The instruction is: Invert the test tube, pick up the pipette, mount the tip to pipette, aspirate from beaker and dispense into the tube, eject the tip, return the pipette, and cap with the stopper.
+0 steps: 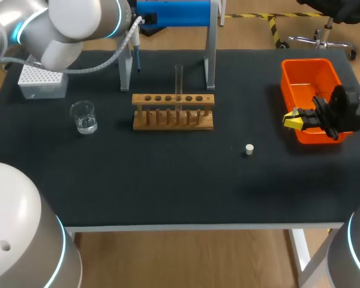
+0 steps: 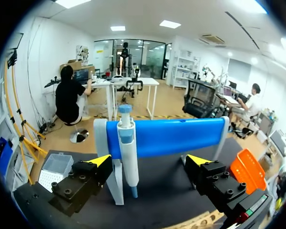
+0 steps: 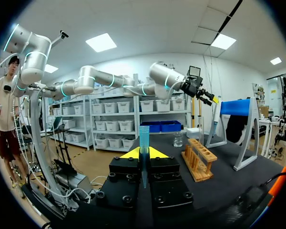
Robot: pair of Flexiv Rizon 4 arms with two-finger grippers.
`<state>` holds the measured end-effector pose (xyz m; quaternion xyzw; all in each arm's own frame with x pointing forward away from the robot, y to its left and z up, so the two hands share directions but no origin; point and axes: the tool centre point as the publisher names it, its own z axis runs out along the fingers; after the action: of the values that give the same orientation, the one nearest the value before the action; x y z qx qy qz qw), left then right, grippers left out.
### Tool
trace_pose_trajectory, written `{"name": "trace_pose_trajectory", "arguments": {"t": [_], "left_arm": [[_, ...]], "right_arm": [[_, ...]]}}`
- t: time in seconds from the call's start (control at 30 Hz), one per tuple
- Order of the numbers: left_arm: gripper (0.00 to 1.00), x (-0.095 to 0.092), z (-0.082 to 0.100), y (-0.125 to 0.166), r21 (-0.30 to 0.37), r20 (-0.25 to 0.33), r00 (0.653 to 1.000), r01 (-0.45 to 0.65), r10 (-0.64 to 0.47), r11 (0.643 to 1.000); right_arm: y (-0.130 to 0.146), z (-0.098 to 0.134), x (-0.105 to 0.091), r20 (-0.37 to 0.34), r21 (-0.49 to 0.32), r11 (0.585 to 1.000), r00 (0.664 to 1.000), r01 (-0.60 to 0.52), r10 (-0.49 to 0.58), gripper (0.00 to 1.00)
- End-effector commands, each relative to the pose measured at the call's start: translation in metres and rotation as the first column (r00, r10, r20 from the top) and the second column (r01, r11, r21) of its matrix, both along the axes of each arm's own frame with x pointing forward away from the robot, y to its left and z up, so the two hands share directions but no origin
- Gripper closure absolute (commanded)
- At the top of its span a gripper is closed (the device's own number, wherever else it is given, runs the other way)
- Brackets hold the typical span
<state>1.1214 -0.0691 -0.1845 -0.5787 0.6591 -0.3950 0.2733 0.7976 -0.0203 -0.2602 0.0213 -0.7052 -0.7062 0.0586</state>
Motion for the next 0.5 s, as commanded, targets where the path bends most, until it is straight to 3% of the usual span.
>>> {"name": "trace_pose_trajectory", "arguments": {"t": [0.03, 0.5], "left_arm": [[0.0, 0.007, -0.003, -0.003, 0.001, 0.003, 1.0, -0.01, 0.01, 1.0], [0.0, 0.021, -0.009, -0.001, -0.008, 0.016, 0.998, -0.062, 0.062, 0.998]], "right_arm": [[0.0, 0.0, 0.0, 0.0, -0.001, 1.0, 1.0, 0.0, 0.0, 1.0], [0.0, 0.0, 0.0, 0.0, -0.001, 1.0, 1.0, 0.0, 0.0, 1.0]]}}
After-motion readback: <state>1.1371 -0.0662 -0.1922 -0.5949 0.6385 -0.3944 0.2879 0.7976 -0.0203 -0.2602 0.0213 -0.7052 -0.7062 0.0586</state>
